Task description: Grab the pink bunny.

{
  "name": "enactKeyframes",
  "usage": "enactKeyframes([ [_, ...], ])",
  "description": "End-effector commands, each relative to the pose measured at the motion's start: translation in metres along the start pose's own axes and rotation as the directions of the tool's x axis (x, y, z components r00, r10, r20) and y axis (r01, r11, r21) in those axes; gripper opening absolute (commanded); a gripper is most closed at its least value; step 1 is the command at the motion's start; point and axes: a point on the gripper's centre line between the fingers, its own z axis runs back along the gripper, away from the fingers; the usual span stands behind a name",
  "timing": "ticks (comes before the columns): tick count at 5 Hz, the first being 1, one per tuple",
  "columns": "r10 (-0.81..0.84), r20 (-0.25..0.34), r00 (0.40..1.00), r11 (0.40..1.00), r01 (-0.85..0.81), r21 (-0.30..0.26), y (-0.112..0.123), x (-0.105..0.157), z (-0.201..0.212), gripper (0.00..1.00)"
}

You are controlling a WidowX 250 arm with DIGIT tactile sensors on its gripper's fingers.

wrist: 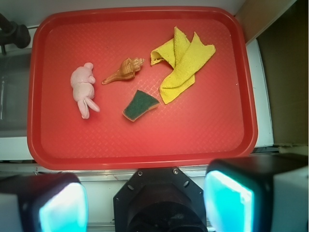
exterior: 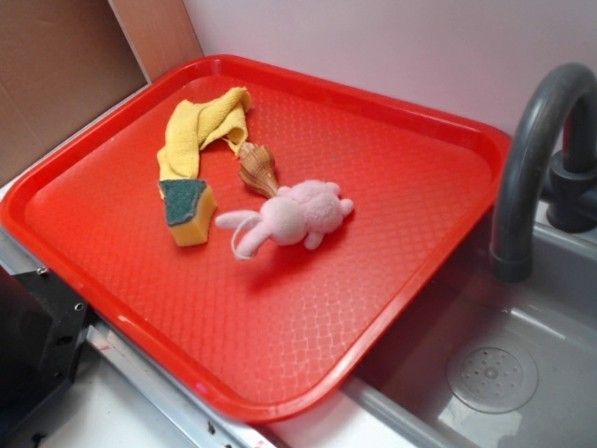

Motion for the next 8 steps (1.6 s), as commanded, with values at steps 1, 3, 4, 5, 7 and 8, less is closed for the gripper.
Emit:
enactKeyframes([
  [1,0.0,0.0,1.0,1.0,0.0,0.0,0.0,0.0,0.0,1.0],
  [3,-0.114,0.024,0.993,0.99,0.116,-0.082,-0.005,0.041,-0.043,1.0],
  [4,-0.092,0.04,0.995,0.99,0.096,-0.108,-0.027,0.062,-0.066,1.0],
  [5,-0.099,-0.003,0.995,0.99,0.098,-0.101,-0.073,0.076,-0.095,1.0],
  [7,-0.118,-0.099,0.988,0.987,0.106,-0.121,-0.107,0.093,-0.139,1.0],
  [8,-0.107,-0.151,0.983,0.992,0.095,-0.081,-0.109,0.101,-0.168,1.0],
])
